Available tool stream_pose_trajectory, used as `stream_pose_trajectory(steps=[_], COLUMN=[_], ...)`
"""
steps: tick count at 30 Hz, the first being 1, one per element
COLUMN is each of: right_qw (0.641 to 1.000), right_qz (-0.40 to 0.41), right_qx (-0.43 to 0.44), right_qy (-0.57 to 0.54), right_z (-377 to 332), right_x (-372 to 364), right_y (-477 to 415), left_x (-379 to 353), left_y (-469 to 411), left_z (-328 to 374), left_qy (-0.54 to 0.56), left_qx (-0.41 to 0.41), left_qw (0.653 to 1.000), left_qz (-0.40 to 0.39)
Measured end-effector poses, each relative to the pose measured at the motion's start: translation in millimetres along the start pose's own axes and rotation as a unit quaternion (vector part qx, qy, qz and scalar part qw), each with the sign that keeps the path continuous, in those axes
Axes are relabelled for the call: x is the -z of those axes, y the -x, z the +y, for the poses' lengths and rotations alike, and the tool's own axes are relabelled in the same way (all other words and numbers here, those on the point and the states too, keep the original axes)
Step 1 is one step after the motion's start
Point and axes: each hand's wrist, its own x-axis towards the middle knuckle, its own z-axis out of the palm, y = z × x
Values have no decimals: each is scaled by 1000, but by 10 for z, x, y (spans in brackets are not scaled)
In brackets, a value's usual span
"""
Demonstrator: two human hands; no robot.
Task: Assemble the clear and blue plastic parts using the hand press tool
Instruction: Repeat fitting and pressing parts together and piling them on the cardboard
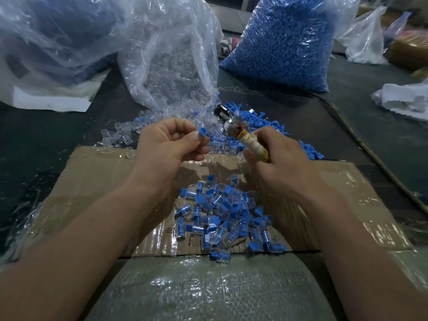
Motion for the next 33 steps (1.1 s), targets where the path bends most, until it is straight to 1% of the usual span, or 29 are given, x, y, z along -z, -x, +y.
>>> stream_pose_trajectory(steps=[3,10,19,33], right_qw=[1000,999,998,998], right_qz=[-5,-30,-44,-25], right_qx=[18,39,37,27], right_qy=[-21,-15,9,46], right_z=[-37,-42,-67,-118], right_x=[-26,-57,-74,-117], right_y=[8,9,0,-13], left_x=[-12,-32,-29,-53], left_y=[12,21,33,61], left_z=[2,29,21,37], left_qy=[-9,-17,-55,-101], left_qx=[-16,-35,-54,-61], left_qw=[1000,999,997,992], left_qz=[1,10,16,49])
